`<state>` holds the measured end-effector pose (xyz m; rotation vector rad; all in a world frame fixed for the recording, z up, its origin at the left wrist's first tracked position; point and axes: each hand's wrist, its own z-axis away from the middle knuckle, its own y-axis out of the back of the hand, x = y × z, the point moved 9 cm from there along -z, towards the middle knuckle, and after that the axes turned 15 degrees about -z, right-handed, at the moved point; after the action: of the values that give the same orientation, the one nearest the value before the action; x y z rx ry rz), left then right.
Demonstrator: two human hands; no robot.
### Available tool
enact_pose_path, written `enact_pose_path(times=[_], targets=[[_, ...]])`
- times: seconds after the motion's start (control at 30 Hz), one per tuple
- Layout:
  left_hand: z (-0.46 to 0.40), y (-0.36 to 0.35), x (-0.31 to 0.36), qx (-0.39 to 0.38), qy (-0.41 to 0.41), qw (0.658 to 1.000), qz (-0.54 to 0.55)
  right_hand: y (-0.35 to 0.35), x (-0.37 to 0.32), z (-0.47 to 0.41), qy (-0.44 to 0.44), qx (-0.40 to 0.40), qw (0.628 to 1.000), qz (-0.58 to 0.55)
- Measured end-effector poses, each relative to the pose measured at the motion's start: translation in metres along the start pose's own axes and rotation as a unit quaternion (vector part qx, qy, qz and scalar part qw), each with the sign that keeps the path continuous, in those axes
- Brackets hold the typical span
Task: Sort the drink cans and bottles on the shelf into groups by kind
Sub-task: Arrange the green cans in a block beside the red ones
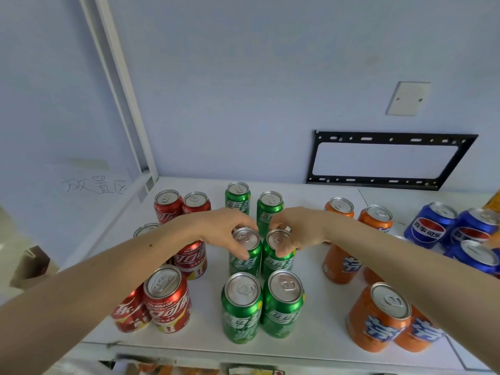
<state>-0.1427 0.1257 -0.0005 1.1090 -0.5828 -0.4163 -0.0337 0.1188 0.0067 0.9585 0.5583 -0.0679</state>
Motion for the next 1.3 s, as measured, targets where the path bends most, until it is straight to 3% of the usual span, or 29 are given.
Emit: enact_pose_path(times=[0.1, 0.2, 0.27, 0.37, 0.5, 0.7, 0.97, 1.3], targets=[[0.0, 0.013, -0.015, 0.001, 0.02, 0.998, 0.061, 0.015, 0.004, 0.003, -0.008, 0.006, 1.0, -0.024], [0.001, 0.061, -0.054, 0.157, 0.086, 0.977, 0.115, 0.062, 0.018, 0.001, -0.003, 0.131, 0.987, -0.092], [-0.008, 0.074, -0.076, 0.187, 0.127, 0.971, 0.072, 0.077, 0.029, -0.01, -0.019, 0.183, 0.977, -0.109], [-0.039, 0.064, -0.091, 0.114, 0.151, 0.982, -0.022, 0.067, 0.036, -0.041, -0.033, 0.185, 0.977, -0.103], [-0.075, 0.049, -0.099, 0.057, 0.134, 0.989, -0.022, 0.052, 0.043, -0.074, -0.028, 0.181, 0.97, -0.162], [-0.088, 0.045, -0.099, 0.071, 0.096, 0.993, -0.012, 0.053, 0.049, -0.086, -0.021, 0.175, 0.962, -0.209], [-0.091, 0.033, -0.072, 0.054, 0.032, 0.996, -0.06, 0.053, 0.052, -0.083, -0.018, 0.154, 0.971, -0.18], [-0.093, 0.027, -0.073, 0.05, 0.037, 0.997, -0.052, 0.051, 0.049, -0.081, -0.025, 0.153, 0.973, -0.173]])
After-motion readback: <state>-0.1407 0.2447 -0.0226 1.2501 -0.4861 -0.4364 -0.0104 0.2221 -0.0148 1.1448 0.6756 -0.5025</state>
